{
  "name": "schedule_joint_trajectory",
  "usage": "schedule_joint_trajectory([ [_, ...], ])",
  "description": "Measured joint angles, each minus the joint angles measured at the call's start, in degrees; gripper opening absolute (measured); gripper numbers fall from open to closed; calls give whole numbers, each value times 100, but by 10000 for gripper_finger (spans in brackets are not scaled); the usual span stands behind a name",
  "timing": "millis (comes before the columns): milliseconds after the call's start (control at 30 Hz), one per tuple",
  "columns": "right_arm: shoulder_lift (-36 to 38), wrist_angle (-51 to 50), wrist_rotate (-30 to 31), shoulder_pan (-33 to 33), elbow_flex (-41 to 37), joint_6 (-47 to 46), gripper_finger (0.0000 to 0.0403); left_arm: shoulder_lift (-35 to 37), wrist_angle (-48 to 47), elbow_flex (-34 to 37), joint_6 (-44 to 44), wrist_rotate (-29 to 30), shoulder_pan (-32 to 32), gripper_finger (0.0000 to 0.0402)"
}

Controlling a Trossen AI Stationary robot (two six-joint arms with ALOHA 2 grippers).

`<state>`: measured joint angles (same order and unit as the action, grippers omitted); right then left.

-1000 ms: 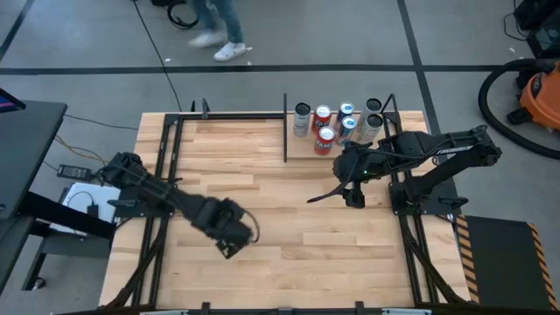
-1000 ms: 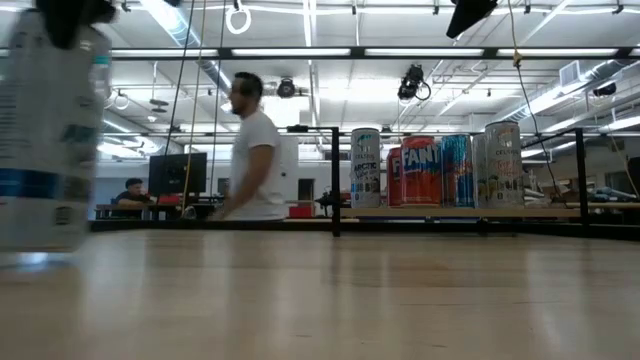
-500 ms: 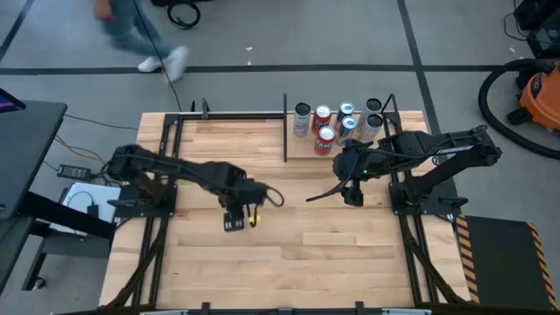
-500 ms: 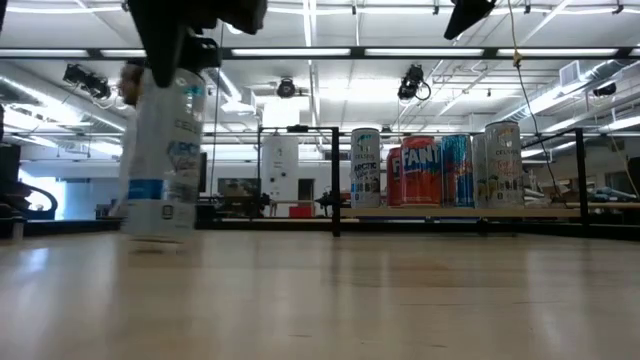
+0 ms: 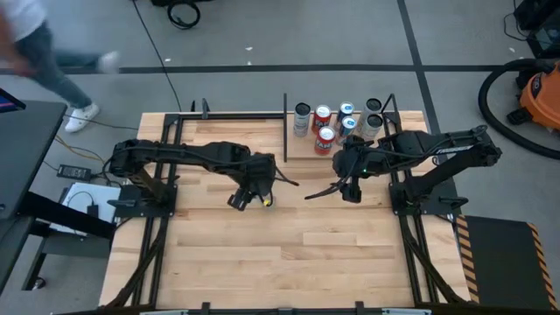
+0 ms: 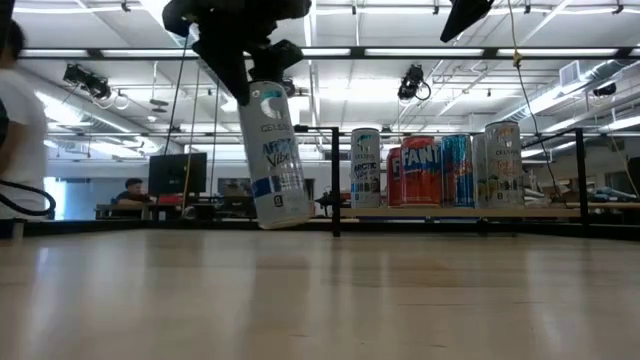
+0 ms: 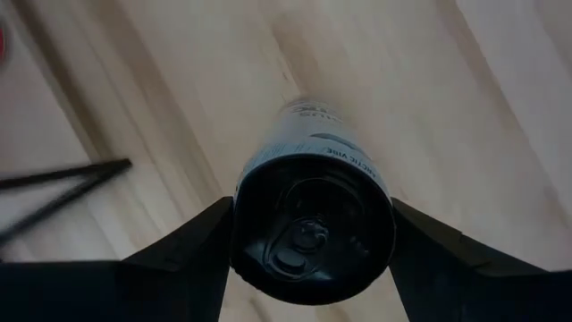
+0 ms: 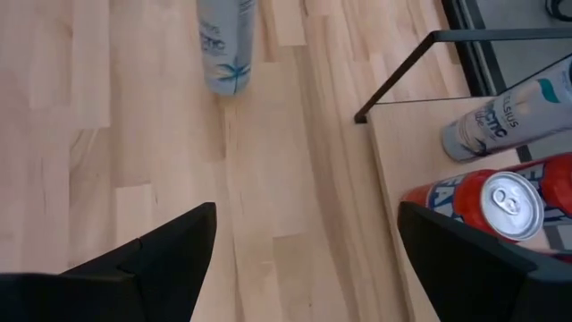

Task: Place canned beverage on shelf
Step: Put the white blue soda can on the shelf aligned with the other white blue soda can

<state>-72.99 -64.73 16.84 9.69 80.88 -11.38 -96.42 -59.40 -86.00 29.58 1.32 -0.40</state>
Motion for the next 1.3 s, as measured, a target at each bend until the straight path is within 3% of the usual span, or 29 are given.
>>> schedule_joint_trajectory([
  [733, 2, 15, -241, -533, 0, 85, 358, -295, 118, -9, 2938, -13, -2, 250],
  [933, 4, 51, -406, -544, 0, 83, 358, -291, -21, -9, 2943, -13, -15, 250],
  [1300, 4, 176, -448, -544, 0, 84, 358, -280, -342, -20, 2204, -9, -25, 250],
])
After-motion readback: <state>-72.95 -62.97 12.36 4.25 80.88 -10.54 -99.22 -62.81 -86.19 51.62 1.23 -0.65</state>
